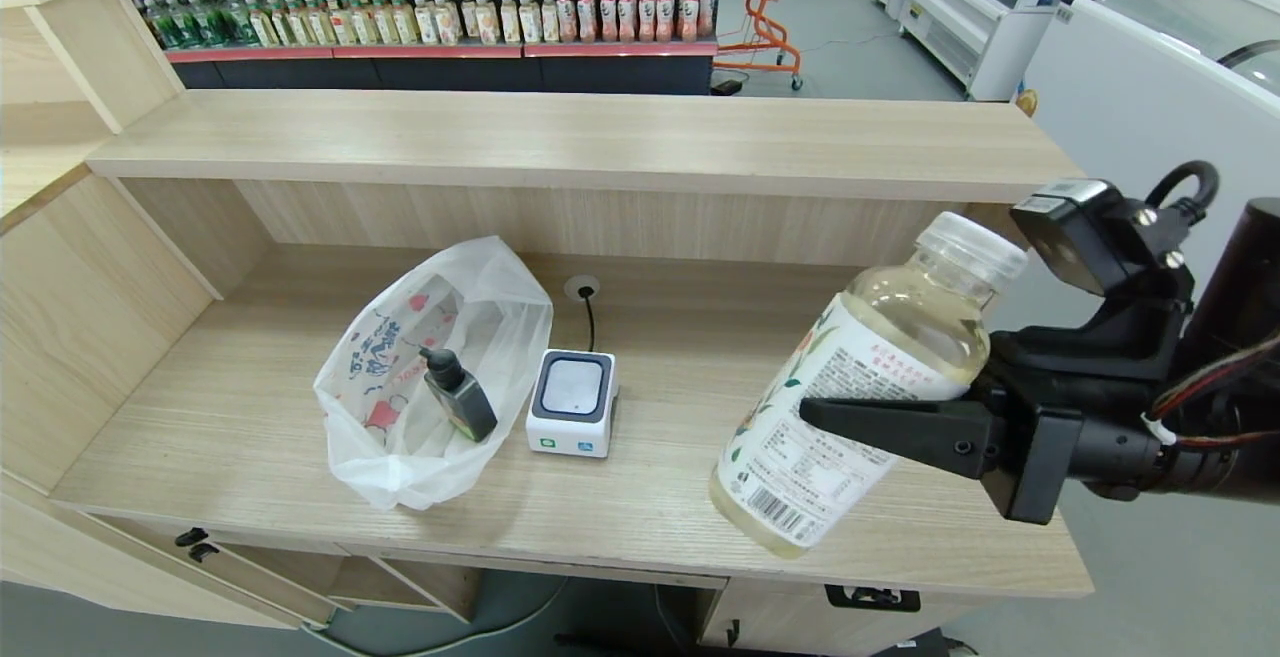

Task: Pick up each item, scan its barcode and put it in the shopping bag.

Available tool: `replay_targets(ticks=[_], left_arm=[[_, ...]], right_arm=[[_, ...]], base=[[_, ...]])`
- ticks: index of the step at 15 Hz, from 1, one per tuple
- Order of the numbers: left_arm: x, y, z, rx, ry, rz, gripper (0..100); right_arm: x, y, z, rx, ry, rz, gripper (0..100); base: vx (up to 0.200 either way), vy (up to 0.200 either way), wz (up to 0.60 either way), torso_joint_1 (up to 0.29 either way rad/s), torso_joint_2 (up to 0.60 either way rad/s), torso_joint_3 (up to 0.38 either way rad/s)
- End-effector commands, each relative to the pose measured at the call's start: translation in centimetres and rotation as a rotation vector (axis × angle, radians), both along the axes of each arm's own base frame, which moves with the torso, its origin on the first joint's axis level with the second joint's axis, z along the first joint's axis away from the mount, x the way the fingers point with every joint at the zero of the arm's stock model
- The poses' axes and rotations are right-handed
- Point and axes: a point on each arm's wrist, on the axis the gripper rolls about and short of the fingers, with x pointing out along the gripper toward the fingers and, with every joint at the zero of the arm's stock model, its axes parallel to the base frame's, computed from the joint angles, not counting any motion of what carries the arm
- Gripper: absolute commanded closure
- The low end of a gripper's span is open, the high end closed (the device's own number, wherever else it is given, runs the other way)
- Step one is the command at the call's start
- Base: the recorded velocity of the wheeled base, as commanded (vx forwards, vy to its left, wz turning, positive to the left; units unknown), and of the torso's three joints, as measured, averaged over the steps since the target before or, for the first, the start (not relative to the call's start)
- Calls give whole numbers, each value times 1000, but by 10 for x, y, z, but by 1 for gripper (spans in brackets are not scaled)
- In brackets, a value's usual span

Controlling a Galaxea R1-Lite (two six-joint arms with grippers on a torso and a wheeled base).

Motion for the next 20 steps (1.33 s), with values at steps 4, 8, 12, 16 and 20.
replay_targets(ticks=[4, 8, 12, 16, 20], left_arm=[[0, 0, 0, 0, -1, 0, 0], [0, 0, 0, 0, -1, 0, 0], [0, 0, 0, 0, -1, 0, 0], [0, 0, 0, 0, -1, 0, 0], [0, 0, 0, 6, 1, 0, 0]], right_arm=[[23, -83, -9, -400, -648, -337, 100], [28, -116, -7, -629, -855, -505, 100], [26, -121, -7, -684, -917, -515, 100], [24, -119, -15, -678, -912, -473, 100], [14, -118, -23, -683, -916, -440, 100]], base=[[0, 0, 0, 0, 0, 0], [0, 0, 0, 0, 0, 0], [0, 0, 0, 0, 0, 0], [0, 0, 0, 0, 0, 0], [0, 0, 0, 0, 0, 0]])
